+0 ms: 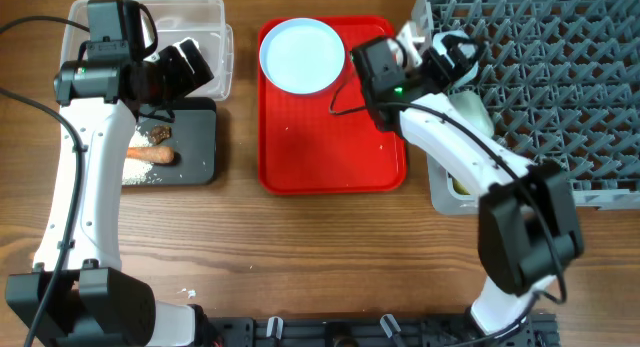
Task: Sort waste into correct bins and load items into the dishwasher rack
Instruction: 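Release the bowl and reach the right gripper to the white plate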
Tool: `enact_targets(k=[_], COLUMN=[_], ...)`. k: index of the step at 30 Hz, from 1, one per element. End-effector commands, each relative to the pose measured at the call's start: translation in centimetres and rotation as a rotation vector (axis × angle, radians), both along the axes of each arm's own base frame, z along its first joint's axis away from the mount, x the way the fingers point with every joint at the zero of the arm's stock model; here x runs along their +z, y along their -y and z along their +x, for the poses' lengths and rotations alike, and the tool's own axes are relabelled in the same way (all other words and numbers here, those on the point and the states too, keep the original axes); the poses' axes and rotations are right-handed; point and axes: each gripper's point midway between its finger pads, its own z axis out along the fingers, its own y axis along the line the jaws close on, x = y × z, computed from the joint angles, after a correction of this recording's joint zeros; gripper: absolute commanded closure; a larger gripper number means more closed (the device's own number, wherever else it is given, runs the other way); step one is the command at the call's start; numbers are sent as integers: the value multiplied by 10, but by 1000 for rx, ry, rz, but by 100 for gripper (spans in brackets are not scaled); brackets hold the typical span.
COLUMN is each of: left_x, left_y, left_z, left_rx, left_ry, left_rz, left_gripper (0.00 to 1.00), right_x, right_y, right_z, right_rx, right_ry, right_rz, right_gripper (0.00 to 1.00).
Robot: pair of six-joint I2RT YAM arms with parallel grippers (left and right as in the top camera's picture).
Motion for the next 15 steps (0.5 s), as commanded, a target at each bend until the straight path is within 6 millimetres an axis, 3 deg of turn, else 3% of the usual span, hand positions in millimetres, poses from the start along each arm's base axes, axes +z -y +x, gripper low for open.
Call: enact_targets(k=[1,5,7,9,11,15], left_x=[-3,-3,-3,-3,-3,-3], left_y=[-2,-2,-2,-2,-2,-2], left_z=[0,0,0,0,0,0], left_rx=[-7,-7,-7,-7,-7,-7], left_ry=[-6,-6,-6,-6,-6,-6], left_rz=[16,16,16,16,16,16], left_gripper=[0,0,0,0,0,0], right_x=[48,45,20,-18,-44,-51], right_y=[-10,-48,-93,-151,-199,-249], right_z=[3,15,14,-3,-31,-73], right_rx=[94,257,373,540,661,670], right_ry=[105,162,130,-83,-289,-487], right_rz=[112,346,594,841,1075,1464], right_gripper=[0,0,0,0,0,0])
